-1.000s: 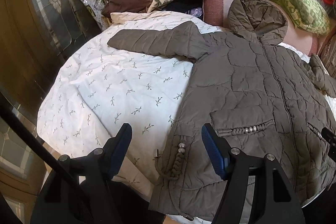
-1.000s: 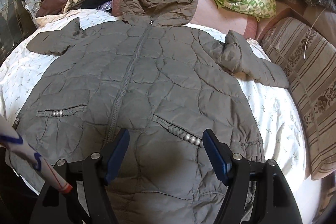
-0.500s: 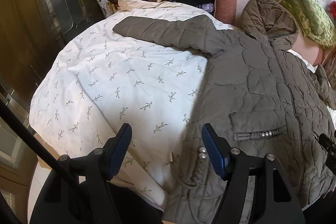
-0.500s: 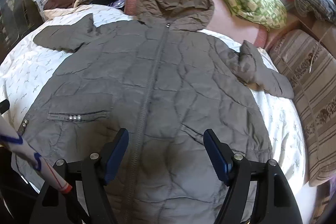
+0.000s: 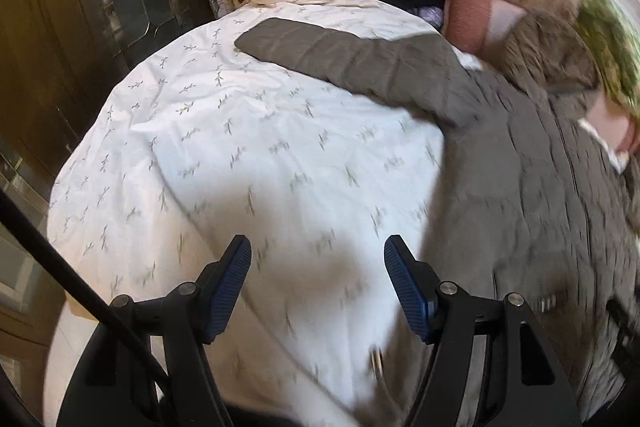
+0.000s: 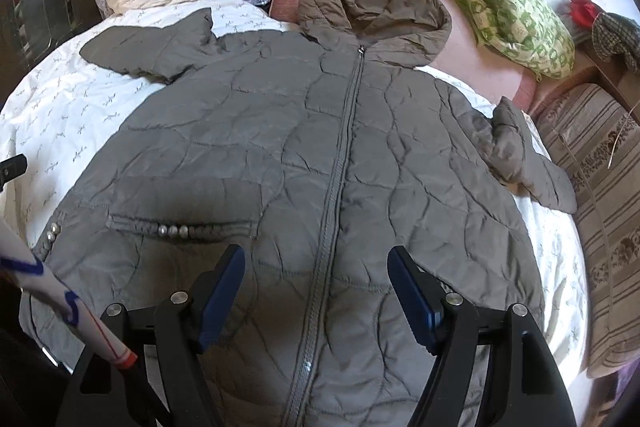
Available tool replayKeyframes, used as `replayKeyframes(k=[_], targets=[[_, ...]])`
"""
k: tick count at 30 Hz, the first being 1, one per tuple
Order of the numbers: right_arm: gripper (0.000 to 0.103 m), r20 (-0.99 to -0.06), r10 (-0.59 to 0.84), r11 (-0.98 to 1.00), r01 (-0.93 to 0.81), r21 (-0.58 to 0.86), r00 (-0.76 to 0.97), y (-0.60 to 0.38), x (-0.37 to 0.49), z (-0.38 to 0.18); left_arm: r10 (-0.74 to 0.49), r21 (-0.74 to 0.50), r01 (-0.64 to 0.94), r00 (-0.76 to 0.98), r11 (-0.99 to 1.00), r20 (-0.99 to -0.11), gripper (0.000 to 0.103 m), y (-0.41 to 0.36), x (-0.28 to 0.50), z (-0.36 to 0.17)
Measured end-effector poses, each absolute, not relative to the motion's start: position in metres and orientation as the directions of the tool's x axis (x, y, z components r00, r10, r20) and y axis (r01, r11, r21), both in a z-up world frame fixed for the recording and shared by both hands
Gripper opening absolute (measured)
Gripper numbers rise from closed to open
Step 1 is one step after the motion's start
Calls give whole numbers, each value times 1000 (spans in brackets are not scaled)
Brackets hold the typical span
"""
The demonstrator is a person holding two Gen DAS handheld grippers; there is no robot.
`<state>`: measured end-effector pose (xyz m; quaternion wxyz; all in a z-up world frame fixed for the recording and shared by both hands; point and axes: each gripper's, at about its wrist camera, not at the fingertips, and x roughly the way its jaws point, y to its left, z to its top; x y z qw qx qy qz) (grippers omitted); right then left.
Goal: Fold large clothes
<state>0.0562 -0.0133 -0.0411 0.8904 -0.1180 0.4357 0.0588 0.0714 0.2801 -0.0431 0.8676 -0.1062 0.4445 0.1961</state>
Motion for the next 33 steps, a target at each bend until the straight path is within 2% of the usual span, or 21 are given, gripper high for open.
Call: replayKeyframes(k=[7, 12, 18, 21, 26, 27, 28, 30, 31, 33], targets=[[78, -790, 40, 981, -173, -83, 611, -25, 77, -53, 227, -98, -491, 561, 866, -796, 68, 352, 152, -37], [79, -795, 67, 987, -158, -37, 603, -33, 95, -68, 84, -278, -502, 584, 819, -807, 68, 413, 225, -52], [79, -803, 103, 988, -153, 15, 587, -39, 111, -87, -117, -494, -538, 587, 683, -801, 68, 482, 300, -105], [80, -803, 103, 989, -147, 19, 587, -41, 115, -95, -120, -515, -558, 594, 650, -795, 68, 494, 321, -122], [86, -800, 96, 989, -145, 11, 592, -42, 120, -103, -79, -485, -546, 606, 683, -792, 72, 493, 346, -118], [86, -801, 93, 990, -143, 9, 592, -42, 121, -107, -66, -469, -550, 598, 691, -799, 68, 492, 349, -118], [87, -800, 91, 990, -143, 7, 593, -42, 121, -108, -38, -434, -562, 581, 704, -813, 50, 490, 352, -118], [89, -795, 85, 990, -143, -3, 601, -41, 121, -112, 21, -359, -585, 542, 728, -840, 27, 486, 356, -116], [89, -792, 82, 990, -144, -7, 605, -41, 121, -113, 18, -357, -580, 540, 732, -841, 18, 484, 355, -114], [91, -790, 83, 989, -148, -9, 608, -40, 122, -117, 34, -343, -572, 546, 745, -837, 15, 473, 351, -97]])
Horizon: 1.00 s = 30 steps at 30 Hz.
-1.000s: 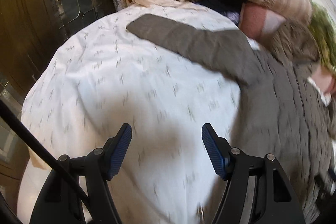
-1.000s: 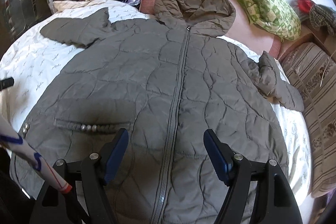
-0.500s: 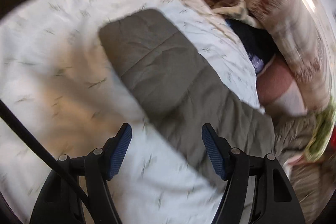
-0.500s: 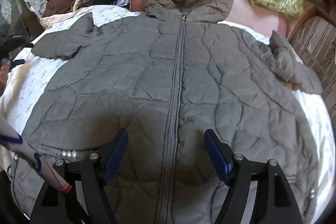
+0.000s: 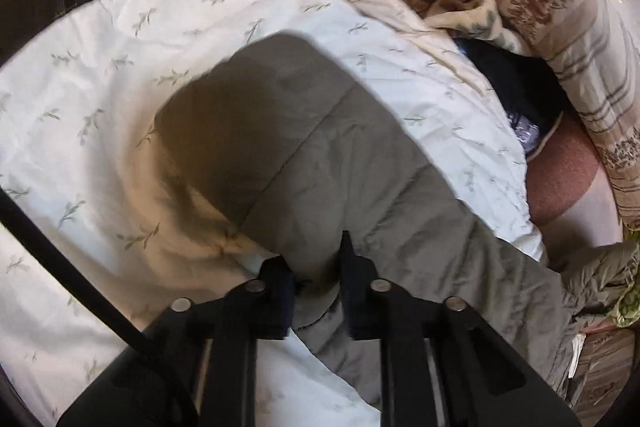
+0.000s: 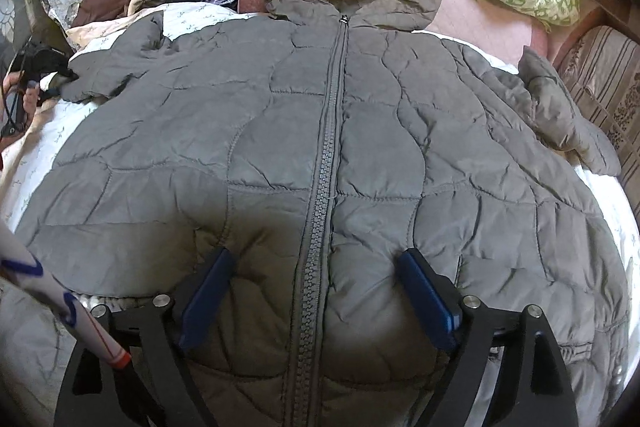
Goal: Fold large clothes
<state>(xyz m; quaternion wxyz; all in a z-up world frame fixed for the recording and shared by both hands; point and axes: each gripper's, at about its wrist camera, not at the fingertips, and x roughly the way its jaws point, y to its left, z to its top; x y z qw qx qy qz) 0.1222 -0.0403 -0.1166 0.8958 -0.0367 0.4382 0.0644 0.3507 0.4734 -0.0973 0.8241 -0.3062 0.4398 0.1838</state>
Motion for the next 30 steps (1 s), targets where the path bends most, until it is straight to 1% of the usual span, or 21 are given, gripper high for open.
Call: replayKeyframes(k=[3, 6, 9, 11, 13, 14, 16, 19, 20, 21, 22, 23, 24, 26, 28, 30], targets=[[92, -792, 100, 988, -151, 10, 602, -43, 125, -120, 68, -309, -529, 577, 791, -814, 14, 447, 340, -61], [93, -791, 121, 988, -153, 35, 600, -46, 126, -121, 47, -307, -426, 644, 851, -764, 12, 398, 320, -10], [93, -787, 136, 987, -155, 51, 602, -47, 125, -120, -30, -330, -299, 699, 895, -714, 11, 341, 304, 31], [93, -783, 158, 985, -154, 80, 601, -51, 124, -115, -110, -345, -191, 715, 919, -690, 11, 291, 290, 52], [90, -771, 189, 982, -141, 130, 608, -60, 119, -104, -169, -348, -113, 710, 931, -683, 11, 249, 281, 59], [90, -750, 209, 978, -117, 174, 628, -73, 112, -93, -194, -345, -76, 705, 936, -683, 11, 226, 278, 60], [91, -725, 212, 974, -84, 209, 655, -94, 100, -79, -236, -332, -10, 683, 943, -691, 11, 181, 270, 52], [91, -719, 170, 979, -35, 199, 674, -127, 86, -69, -304, -342, 58, 612, 938, -730, 11, 120, 264, 23], [91, -721, 149, 982, -12, 191, 677, -139, 80, -68, -300, -325, 67, 591, 943, -748, 11, 101, 262, 11], [91, -725, 130, 983, 10, 185, 676, -150, 73, -67, -272, -287, 68, 579, 955, -769, 14, 84, 260, 0], [91, -730, 114, 983, 32, 183, 674, -160, 68, -66, -235, -237, 72, 569, 969, -788, 21, 68, 257, -11], [91, -736, 102, 981, 55, 186, 669, -173, 63, -67, -217, -207, 82, 559, 975, -801, 26, 57, 254, -17], [91, -740, 94, 979, 73, 190, 666, -182, 58, -67, -208, -189, 91, 549, 978, -810, 32, 49, 250, -22], [91, -747, 79, 973, 111, 202, 660, -203, 51, -65, -213, -177, 118, 547, 977, -810, 39, 31, 233, -26], [91, -748, 72, 968, 136, 213, 660, -218, 48, -64, -212, -167, 131, 554, 977, -805, 59, 26, 213, -21], [91, -748, 75, 962, 148, 227, 660, -227, 48, -63, -190, -159, 105, 584, 982, -789, 63, 31, 191, -12]])
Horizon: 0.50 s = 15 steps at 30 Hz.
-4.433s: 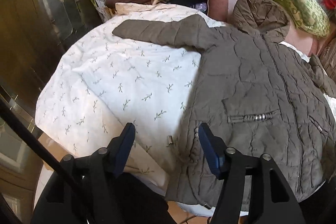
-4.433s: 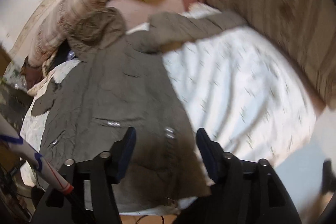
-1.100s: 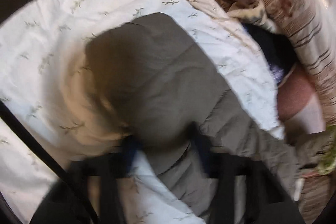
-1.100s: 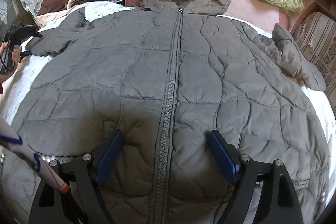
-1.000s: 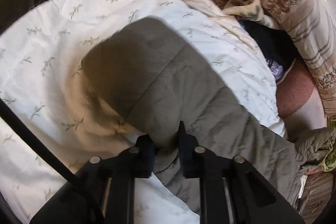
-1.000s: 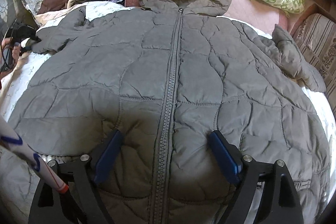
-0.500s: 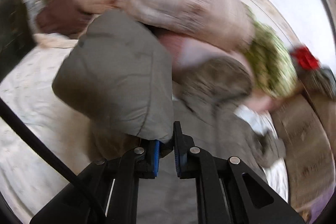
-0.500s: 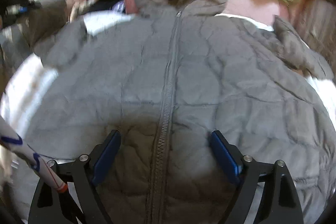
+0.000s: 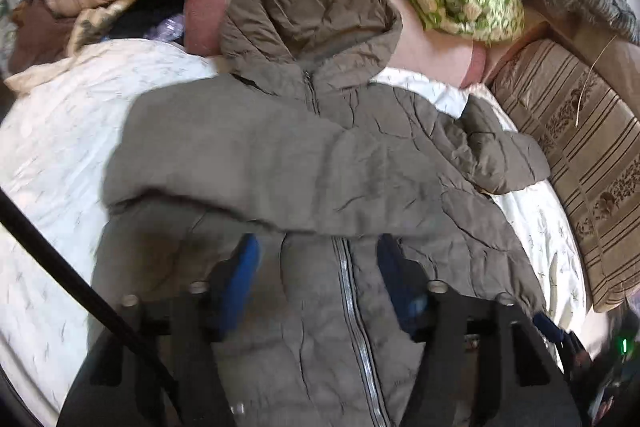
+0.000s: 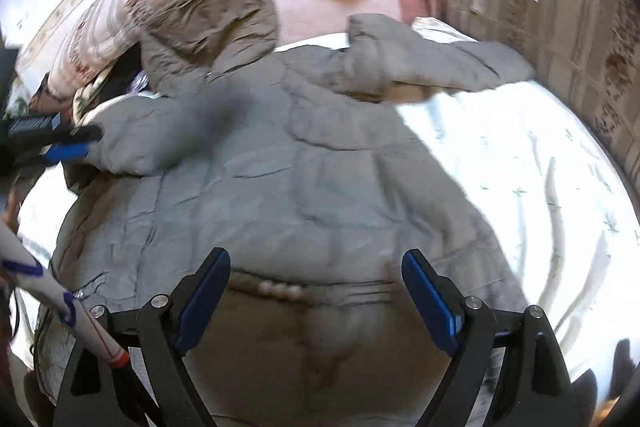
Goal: Fold large clothes
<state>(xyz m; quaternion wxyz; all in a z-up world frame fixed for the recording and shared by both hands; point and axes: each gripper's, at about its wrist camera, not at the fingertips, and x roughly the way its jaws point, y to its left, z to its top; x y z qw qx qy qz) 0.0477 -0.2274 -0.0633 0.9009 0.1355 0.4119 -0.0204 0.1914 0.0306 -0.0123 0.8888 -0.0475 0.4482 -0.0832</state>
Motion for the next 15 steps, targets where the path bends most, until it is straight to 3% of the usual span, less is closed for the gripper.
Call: replayKeyframes(k=[6, 13, 14, 15], targets=[[91, -734, 175, 944, 99, 313, 657, -229, 88, -54, -32, -57, -19, 630, 998, -776, 66, 49, 123, -4], [91, -781, 177, 954, 91, 286, 598, -207, 184, -70, 68, -34, -148, 632, 988, -772, 66, 81, 70, -12], [89, -799, 186, 953, 94, 289, 572, -203, 201, -78, 75, -35, -161, 629, 986, -774, 66, 85, 66, -13], [75, -808, 191, 953, 92, 289, 557, -200, 210, -82, 78, -38, -170, 624, 985, -777, 66, 88, 64, -14]])
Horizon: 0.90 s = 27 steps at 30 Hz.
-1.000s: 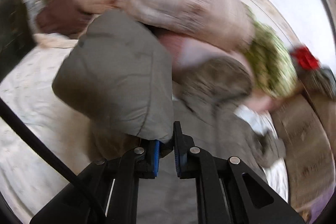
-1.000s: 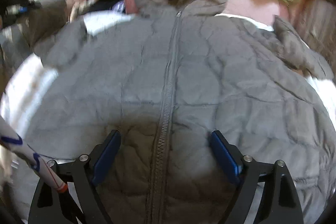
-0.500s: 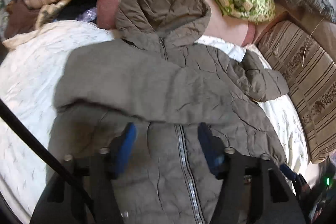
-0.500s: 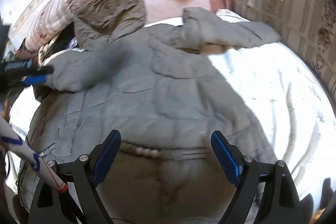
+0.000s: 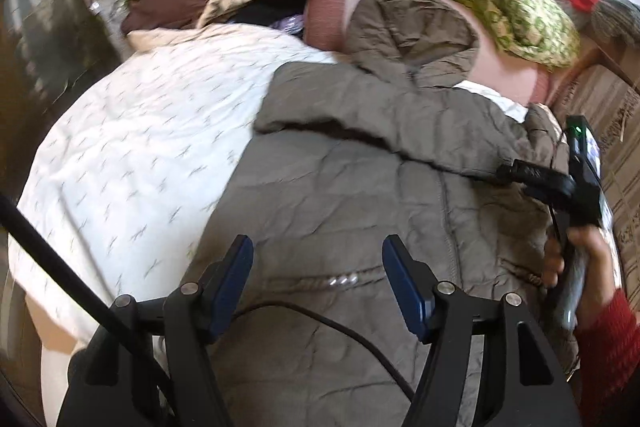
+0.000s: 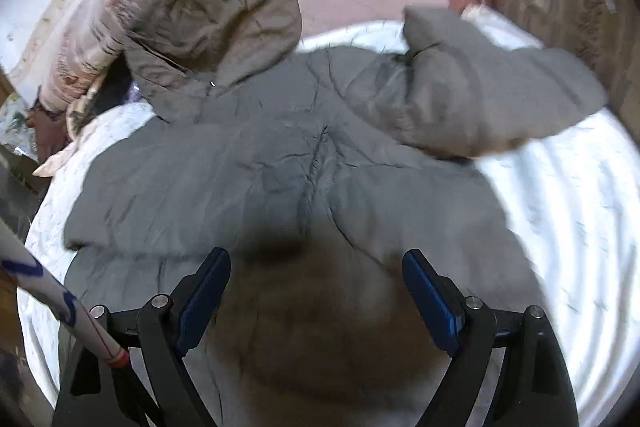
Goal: Fold large clothes
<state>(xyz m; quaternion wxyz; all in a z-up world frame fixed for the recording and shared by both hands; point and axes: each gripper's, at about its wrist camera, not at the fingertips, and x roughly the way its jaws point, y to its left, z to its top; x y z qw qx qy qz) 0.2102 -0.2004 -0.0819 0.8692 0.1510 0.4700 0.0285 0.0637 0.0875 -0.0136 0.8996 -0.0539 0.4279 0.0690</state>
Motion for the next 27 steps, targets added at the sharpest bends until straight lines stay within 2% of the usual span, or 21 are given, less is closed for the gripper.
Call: replayKeyframes(k=[1, 2, 3, 5, 8, 13, 15, 16, 18, 23, 27], targets=[[65, -814, 213, 950, 80, 302, 540, -197, 218, -85, 75, -45, -176, 620, 983, -781, 66, 90, 61, -14], [37, -816, 250, 943, 60, 327, 522, -195, 224, -87, 71, -53, -180, 618, 982, -783, 66, 91, 58, -14], [26, -821, 257, 943, 53, 329, 509, -192, 227, -86, 68, -58, -182, 618, 982, -783, 66, 91, 57, -14], [20, -812, 232, 953, 41, 299, 535, -191, 230, -75, 59, -66, -176, 625, 982, -778, 66, 88, 54, -11], [17, -801, 144, 967, 89, 239, 581, -207, 239, -58, 34, -78, -146, 637, 986, -770, 66, 75, 52, -8], [19, -851, 119, 965, 143, 221, 511, -228, 254, -73, 10, -56, -86, 626, 995, -780, 66, 49, 50, -5], [20, -835, 120, 963, 142, 230, 538, -234, 241, -65, 10, -51, -78, 636, 996, -772, 66, 42, 49, -1], [23, -828, 123, 963, 136, 234, 548, -237, 236, -61, 11, -52, -79, 642, 996, -767, 66, 40, 50, 1], [39, -803, 117, 963, 130, 234, 584, -249, 212, -48, 3, -62, -77, 650, 995, -760, 66, 36, 50, 4], [45, -772, 104, 951, 166, 263, 627, -287, 164, -30, -28, -67, -30, 681, 997, -731, 66, 17, 42, 13], [58, -753, 61, 934, 230, 275, 656, -328, 124, -22, -3, 4, 9, 692, 1000, -722, 66, -5, 33, 13]])
